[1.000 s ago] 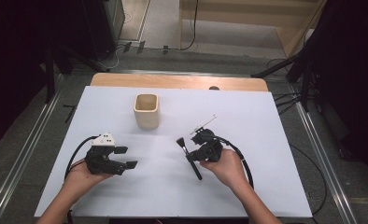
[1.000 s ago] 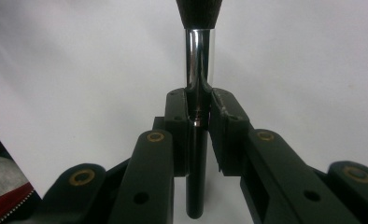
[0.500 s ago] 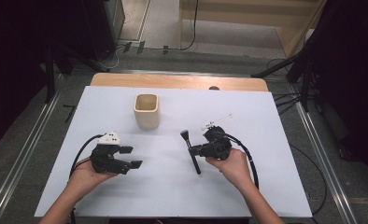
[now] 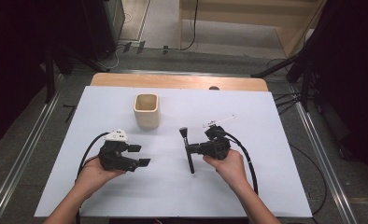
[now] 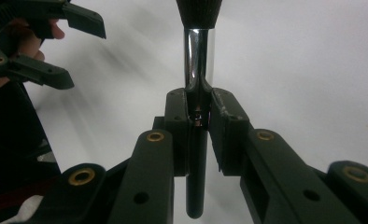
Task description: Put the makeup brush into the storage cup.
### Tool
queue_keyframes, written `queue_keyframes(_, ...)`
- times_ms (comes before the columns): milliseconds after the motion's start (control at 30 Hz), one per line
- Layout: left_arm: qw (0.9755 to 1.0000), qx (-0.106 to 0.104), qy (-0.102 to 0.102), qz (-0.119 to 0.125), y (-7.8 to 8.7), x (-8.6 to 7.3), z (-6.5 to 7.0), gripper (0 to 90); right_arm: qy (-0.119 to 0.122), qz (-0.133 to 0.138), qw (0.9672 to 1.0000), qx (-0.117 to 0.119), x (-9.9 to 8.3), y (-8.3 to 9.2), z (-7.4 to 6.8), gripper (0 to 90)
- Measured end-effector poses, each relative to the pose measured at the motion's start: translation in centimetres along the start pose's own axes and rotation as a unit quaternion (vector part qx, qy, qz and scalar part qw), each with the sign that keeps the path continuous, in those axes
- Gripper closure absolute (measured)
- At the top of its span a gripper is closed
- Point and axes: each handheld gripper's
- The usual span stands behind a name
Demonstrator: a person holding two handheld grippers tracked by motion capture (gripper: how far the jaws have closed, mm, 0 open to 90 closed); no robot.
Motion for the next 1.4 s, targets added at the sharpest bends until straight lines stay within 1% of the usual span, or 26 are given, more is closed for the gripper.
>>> queue_keyframes(167,0.9999,-0.011,0.003,0.004,-0.4,0.6,0.5,30.1,-0.004,0.009,0.9999,0.005,0.0,0.0,-0.2,79.4)
queue_keyframes(300,0.9999,-0.014,-0.001,0.004,-0.8,0.9,1.0,30.0,-0.008,0.018,0.9998,0.01,0.0,0.1,-0.3,79.4)
queue_keyframes(333,0.9999,-0.015,-0.003,0.004,-0.9,1.0,1.2,29.9,-0.007,0.02,0.9997,0.01,0.0,0.1,-0.3,79.4)
queue_keyframes(433,0.9998,-0.02,-0.002,0.005,-1.1,1.3,1.5,29.8,-0.005,0.03,0.9995,0.009,0.0,0.1,-0.5,79.4)
queue_keyframes(533,0.9996,-0.029,-0.001,0.006,-1.5,1.6,1.9,29.8,-0.009,0.035,0.9993,0.005,-0.1,-0.1,-0.7,79.4)
queue_keyframes(600,0.9995,-0.03,0.0,0.005,-1.7,1.8,2.1,29.8,-0.011,0.037,0.9992,0.006,-0.1,-0.2,-0.7,79.4)
queue_keyframes(667,0.9996,-0.027,-0.005,0.0,-1.9,1.8,2.4,29.8,-0.011,0.038,0.9992,0.008,-0.1,-0.2,-0.8,79.4)
queue_keyframes(700,0.9996,-0.029,-0.005,-0.003,-2.0,1.9,2.5,29.8,-0.007,0.04,0.9991,0.009,-0.1,-0.3,-0.8,79.4)
queue_keyframes(900,0.9993,-0.039,0.0,-0.001,-2.4,2.2,3.0,29.9,-0.008,0.041,0.9991,0.012,0.0,-0.6,-1.0,79.4)
queue_keyframes(933,0.9992,-0.041,0.005,0.0,-2.5,2.2,3.0,29.9,-0.009,0.043,0.999,0.013,0.0,-0.6,-1.1,79.4)
queue_keyframes(967,0.9991,-0.042,0.003,0.0,-2.5,2.2,3.0,29.9,-0.007,0.044,0.9989,0.013,0.0,-0.7,-1.1,79.4)
queue_keyframes(1000,0.9991,-0.042,0.006,0.001,-2.6,2.3,3.1,29.9,-0.006,0.045,0.9989,0.013,0.0,-0.7,-1.1,79.4)
queue_keyframes(1100,0.999,-0.044,0.005,-0.001,-2.8,2.4,3.3,30.1,-0.003,0.05,0.9987,0.014,0.0,-0.8,-1.2,79.4)
queue_keyframes(1233,0.999,-0.045,0.008,0.0,-3.0,2.6,3.5,30.1,-0.004,0.05,0.9986,0.015,0.0,-0.9,-1.3,79.4)
queue_keyframes(1400,0.9986,-0.051,0.016,0.002,-3.3,2.8,3.6,30.4,-0.005,0.055,0.9983,0.019,0.0,-1.1,-1.5,79.4)
Point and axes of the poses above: each handheld gripper's, and its own axes: y roughly backward along the jaws, x roughly out of its top, z roughly to its right, and after that the axes turned 12 degrees about x, right-handed
